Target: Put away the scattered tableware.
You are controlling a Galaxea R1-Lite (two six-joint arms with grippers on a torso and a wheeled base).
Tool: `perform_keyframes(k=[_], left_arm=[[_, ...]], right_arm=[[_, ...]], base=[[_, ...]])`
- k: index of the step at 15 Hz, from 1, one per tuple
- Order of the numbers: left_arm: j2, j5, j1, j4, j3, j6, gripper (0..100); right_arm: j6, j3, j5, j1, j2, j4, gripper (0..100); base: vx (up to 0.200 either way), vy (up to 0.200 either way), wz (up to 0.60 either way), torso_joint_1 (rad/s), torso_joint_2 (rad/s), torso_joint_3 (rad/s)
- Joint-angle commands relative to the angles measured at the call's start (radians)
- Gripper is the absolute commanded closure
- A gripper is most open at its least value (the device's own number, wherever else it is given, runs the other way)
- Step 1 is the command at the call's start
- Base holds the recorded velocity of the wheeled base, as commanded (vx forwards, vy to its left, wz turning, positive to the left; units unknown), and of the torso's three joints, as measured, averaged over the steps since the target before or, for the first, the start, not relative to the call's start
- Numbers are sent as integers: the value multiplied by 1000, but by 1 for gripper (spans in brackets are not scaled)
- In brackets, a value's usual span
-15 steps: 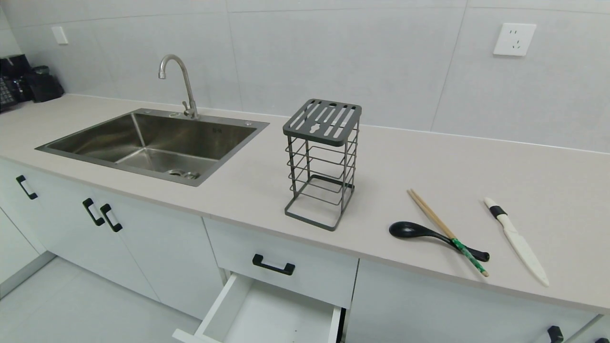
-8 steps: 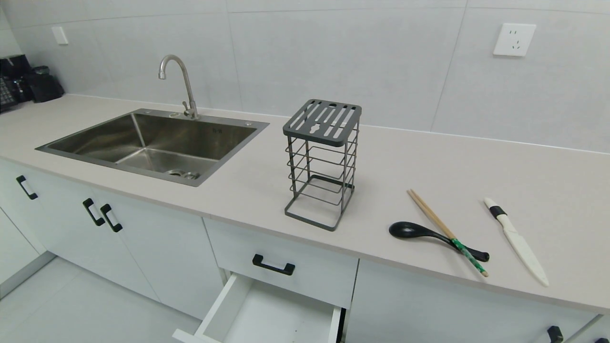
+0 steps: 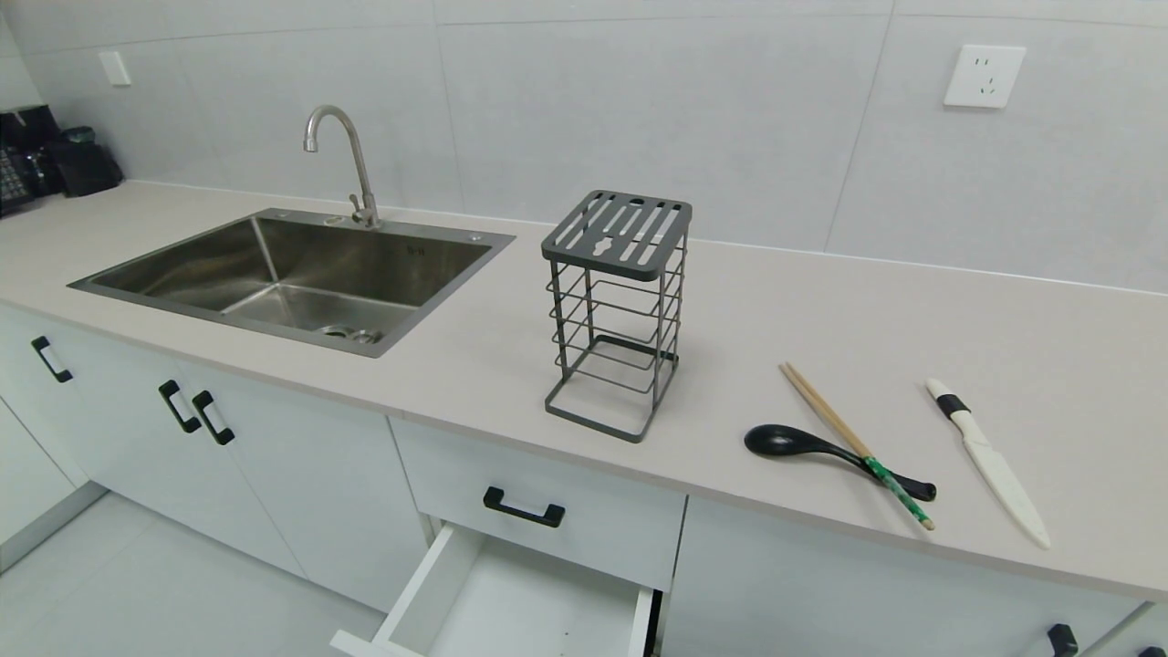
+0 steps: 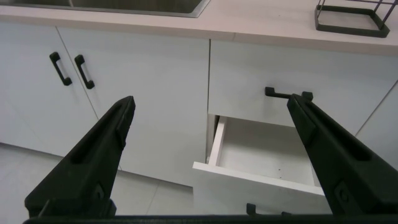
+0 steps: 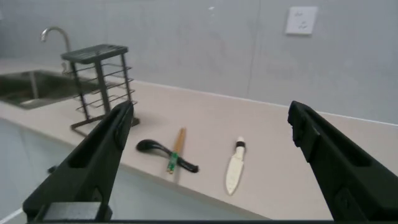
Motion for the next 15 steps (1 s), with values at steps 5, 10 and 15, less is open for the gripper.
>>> perform_keyframes(k=[5, 10, 15], left_arm=[[1, 0, 0, 0, 0, 0, 0], [1, 0, 0, 0, 0, 0, 0], [1, 0, 0, 0, 0, 0, 0]], right_arm=[[-21, -132, 130, 22, 499, 36, 0], [-164, -175, 116, 128, 870, 32, 0], [-187, -187, 18, 219, 988, 39, 0]], base=[[0, 0, 0, 0, 0, 0], [0, 0, 0, 0, 0, 0], [0, 0, 0, 0, 0, 0]])
